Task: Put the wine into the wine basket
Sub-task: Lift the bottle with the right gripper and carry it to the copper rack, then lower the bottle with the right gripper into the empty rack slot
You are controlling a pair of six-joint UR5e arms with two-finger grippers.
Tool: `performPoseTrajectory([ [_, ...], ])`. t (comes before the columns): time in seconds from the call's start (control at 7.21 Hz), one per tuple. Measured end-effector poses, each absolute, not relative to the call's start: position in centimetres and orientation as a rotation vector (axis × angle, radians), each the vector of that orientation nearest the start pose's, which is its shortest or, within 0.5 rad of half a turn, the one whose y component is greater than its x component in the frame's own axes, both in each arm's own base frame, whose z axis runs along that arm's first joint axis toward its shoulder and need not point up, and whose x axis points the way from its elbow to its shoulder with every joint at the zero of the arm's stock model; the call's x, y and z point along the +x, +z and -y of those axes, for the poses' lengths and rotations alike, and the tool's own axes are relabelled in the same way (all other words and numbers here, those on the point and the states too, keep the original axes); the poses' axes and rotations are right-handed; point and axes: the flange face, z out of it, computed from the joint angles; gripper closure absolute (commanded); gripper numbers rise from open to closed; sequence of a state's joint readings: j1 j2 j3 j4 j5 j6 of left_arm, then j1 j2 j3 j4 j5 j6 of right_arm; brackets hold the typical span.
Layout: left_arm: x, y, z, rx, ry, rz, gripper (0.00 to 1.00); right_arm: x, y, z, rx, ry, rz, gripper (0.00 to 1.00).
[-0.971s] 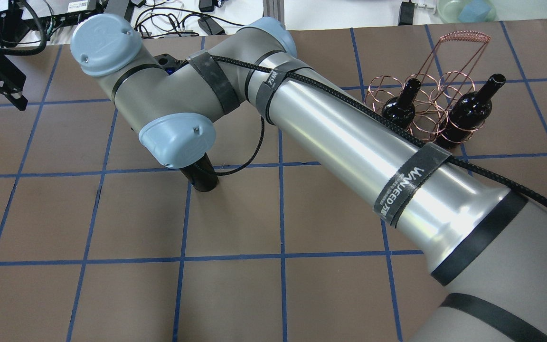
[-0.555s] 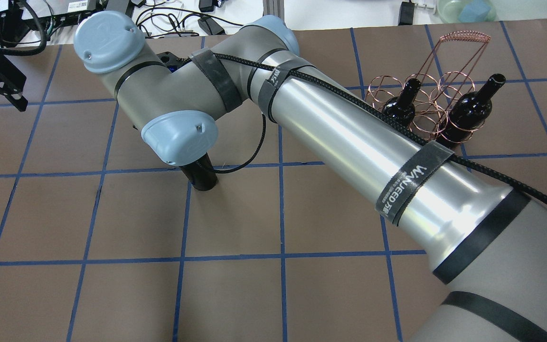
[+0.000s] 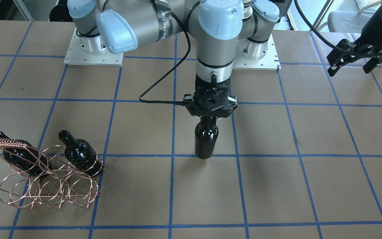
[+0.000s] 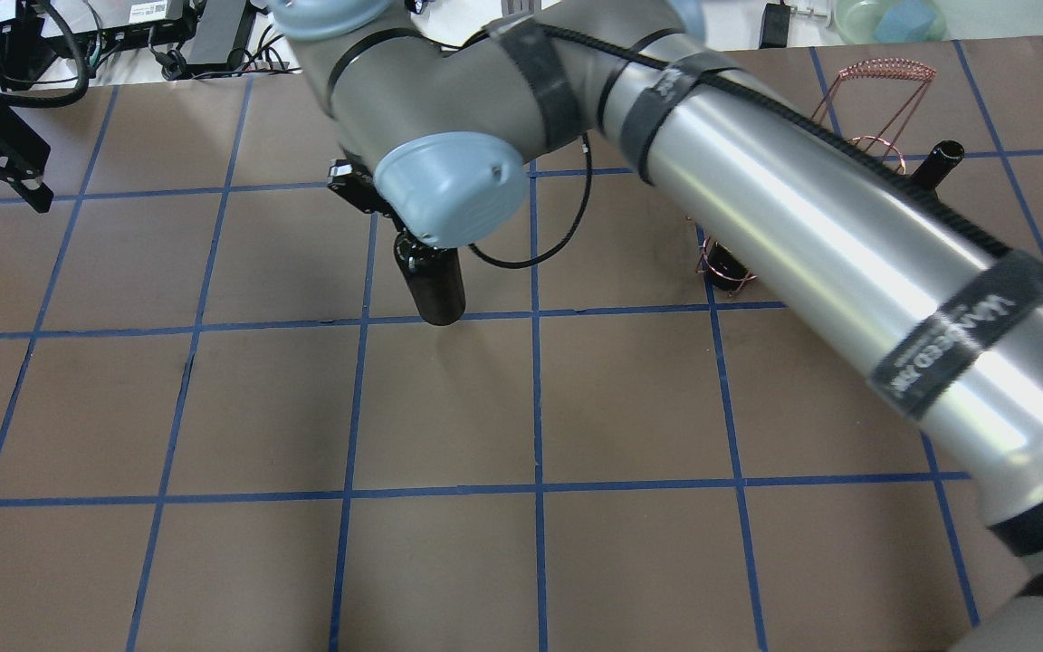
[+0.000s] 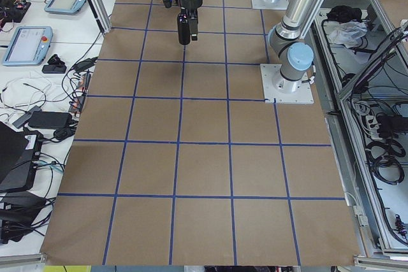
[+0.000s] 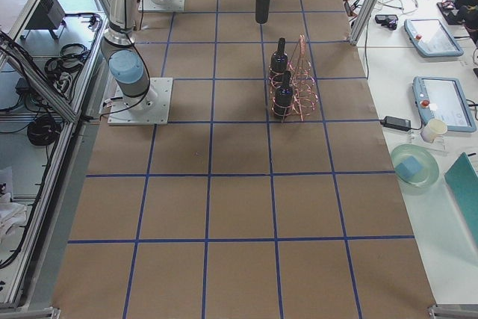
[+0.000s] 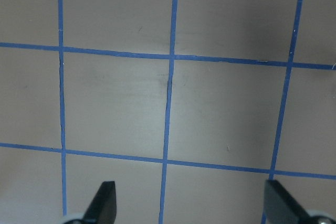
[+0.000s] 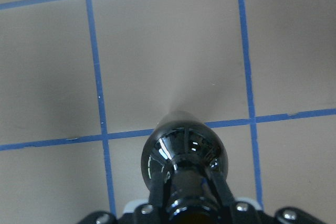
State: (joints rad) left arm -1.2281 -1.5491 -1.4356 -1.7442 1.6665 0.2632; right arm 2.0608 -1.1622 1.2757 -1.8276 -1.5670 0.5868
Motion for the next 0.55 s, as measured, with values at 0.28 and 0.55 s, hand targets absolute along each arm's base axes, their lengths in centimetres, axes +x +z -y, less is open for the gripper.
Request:
performPoseTrajectory([
  [0.28, 2.8, 54.8, 49.3, -0.097, 0.047, -3.093, 0.0, 33.1, 45.2, 52.6, 0.02, -0.125, -3.074, 0.81],
  [0.55, -0.2, 54.8, 49.7, -0.015, 0.033, -3.111, 0.0, 21.9, 48.5, 52.0, -0.151, -0.01, -3.101, 0.8],
])
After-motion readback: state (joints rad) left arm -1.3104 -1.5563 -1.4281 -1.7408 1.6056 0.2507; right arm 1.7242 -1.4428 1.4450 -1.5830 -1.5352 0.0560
